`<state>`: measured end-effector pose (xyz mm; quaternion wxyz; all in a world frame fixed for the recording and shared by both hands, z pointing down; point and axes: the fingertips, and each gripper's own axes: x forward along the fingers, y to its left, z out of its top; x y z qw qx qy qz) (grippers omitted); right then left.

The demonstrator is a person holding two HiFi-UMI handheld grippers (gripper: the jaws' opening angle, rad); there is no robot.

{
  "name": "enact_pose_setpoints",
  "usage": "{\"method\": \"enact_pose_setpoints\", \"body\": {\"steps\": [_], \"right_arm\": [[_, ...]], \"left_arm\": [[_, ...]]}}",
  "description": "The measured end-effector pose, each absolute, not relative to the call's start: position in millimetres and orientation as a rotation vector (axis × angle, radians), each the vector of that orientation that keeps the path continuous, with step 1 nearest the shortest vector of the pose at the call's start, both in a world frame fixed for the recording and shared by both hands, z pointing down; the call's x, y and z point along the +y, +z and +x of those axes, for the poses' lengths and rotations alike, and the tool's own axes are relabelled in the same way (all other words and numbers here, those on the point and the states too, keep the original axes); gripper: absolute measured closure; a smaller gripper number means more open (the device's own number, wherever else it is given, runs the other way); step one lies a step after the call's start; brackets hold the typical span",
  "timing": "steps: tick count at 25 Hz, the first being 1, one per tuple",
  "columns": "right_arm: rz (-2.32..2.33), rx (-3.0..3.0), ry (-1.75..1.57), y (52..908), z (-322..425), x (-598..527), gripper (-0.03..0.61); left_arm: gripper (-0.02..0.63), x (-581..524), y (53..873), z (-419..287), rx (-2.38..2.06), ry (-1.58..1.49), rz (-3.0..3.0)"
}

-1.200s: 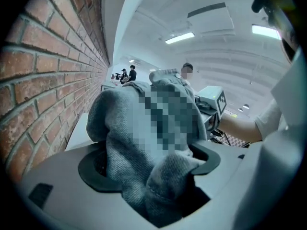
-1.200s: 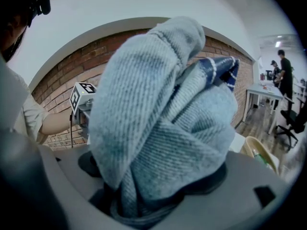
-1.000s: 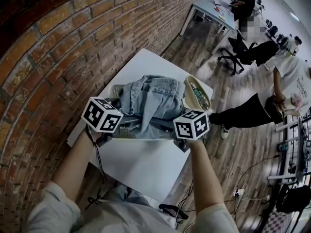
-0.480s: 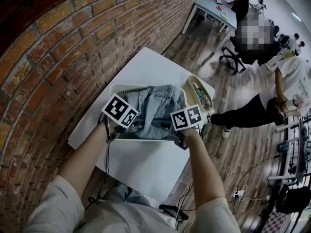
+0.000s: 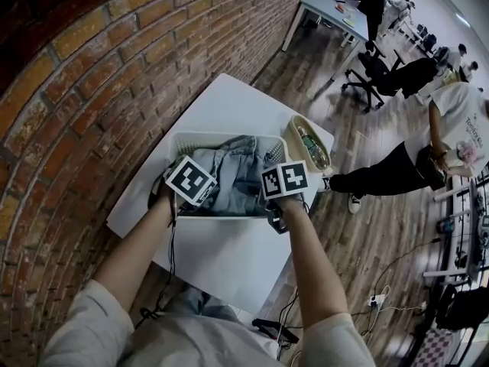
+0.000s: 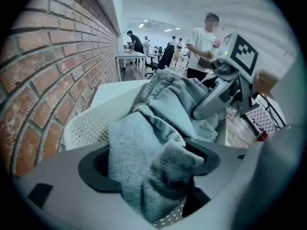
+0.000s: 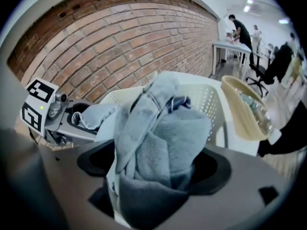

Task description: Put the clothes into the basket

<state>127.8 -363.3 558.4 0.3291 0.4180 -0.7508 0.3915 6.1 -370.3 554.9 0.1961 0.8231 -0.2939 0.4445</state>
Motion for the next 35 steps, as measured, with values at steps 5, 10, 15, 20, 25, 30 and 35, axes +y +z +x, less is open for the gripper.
{"method": "enact_pose_setpoints", "body": {"steps": [5,10,15,20,25,30,35], "right_arm": [[1.194,-1.982,0.817,515.6,141.9,-363.2,0.127],[1.293,-2.128,0.658,478.9,128.3,-360.8,0.129],[1.369,-2.281,0.575,456.9,105.2,-351.2,0.139],[1.440,-2.375,0.479,438.0,95.8,-324.5,0.233],[1.542,-2.447,0.311,403.5,89.5,-289.5,0.406],[1.617,-2.443,0.081,368.7,79.9,-247.4,0.562],[1.654,-2.493,0.011,339.5,74.5,-206.2,0.571]], "left_arm": [[0.235,-367.1,521.6,-3.2,-0.912,1.048,2.329],[0.236,-370.5,476.9,-5.3,-1.059,0.757,2.405],[0.247,-357.2,450.0,5.0,-1.122,0.551,2.469],[0.385,-331.2,420.6,8.1,-1.183,0.360,2.536],[0.550,-294.8,391.3,7.7,-1.237,0.300,2.643],[0.597,-253.0,359.5,14.3,-1.255,0.241,2.739],[0.604,-208.4,331.9,15.1,-1.274,0.215,2.800]]}}
